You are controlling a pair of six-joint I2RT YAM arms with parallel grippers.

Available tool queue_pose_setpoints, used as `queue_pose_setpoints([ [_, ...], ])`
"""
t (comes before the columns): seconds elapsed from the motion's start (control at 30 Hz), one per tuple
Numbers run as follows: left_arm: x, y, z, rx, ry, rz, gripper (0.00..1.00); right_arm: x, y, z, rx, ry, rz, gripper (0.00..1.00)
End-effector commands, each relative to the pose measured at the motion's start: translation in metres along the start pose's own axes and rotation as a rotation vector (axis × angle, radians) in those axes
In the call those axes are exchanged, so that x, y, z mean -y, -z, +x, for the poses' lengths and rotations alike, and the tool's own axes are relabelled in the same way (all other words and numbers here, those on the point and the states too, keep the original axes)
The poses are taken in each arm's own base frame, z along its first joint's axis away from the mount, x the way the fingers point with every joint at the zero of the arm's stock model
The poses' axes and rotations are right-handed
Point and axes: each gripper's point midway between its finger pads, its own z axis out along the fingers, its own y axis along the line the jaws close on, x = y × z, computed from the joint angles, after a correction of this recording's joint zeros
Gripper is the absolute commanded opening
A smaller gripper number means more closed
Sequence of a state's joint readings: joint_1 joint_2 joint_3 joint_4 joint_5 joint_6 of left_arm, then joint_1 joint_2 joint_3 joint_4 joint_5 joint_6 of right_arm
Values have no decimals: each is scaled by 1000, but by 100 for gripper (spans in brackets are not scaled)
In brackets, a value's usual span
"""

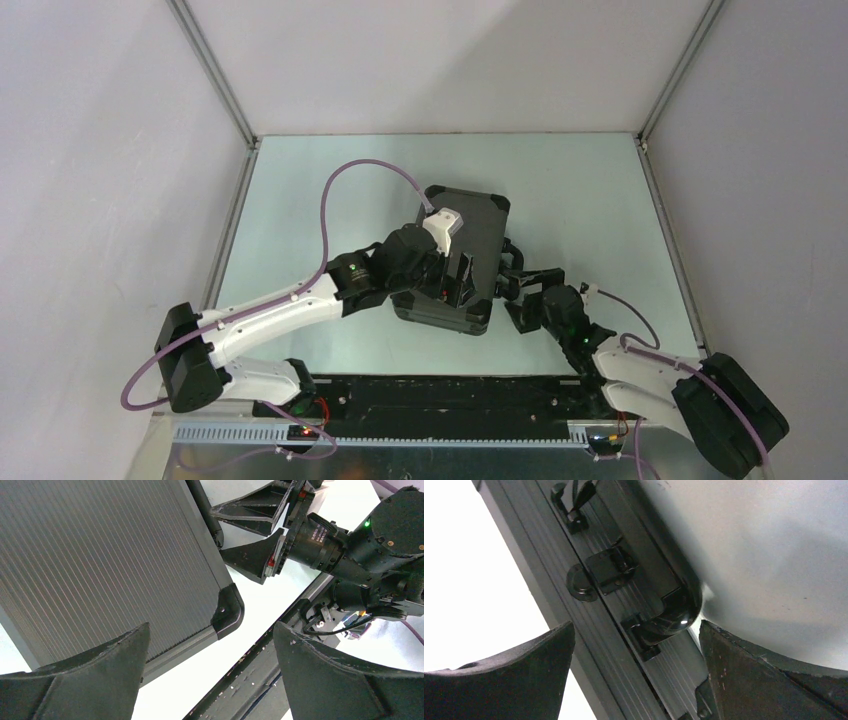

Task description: Pack up texas hold em set

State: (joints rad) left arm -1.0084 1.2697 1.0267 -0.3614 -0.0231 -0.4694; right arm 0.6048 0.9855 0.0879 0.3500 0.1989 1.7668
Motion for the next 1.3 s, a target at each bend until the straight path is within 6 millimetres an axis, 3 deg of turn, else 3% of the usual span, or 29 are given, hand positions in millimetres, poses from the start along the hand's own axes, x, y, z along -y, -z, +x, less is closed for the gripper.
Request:
queue_pose_setpoints([
  [0.0, 1, 5, -9, 36, -11, 7, 97, -23, 0, -11, 72, -54, -117, 97],
  [0.4, 2, 1, -17, 41, -26, 7, 97, -26, 9, -39, 184, 6, -238, 98],
  [0.77, -5, -1, -30, 56, -16, -1, 97, -46, 12, -25, 117, 58, -325, 98],
  [1.03, -13, -4, -61, 94, 20, -5, 97, -51, 17, -20, 106, 107, -342, 98],
  [1.27, -4, -16, -93, 123, 16, 12, 97, -53, 15, -12, 69, 149, -328, 97],
])
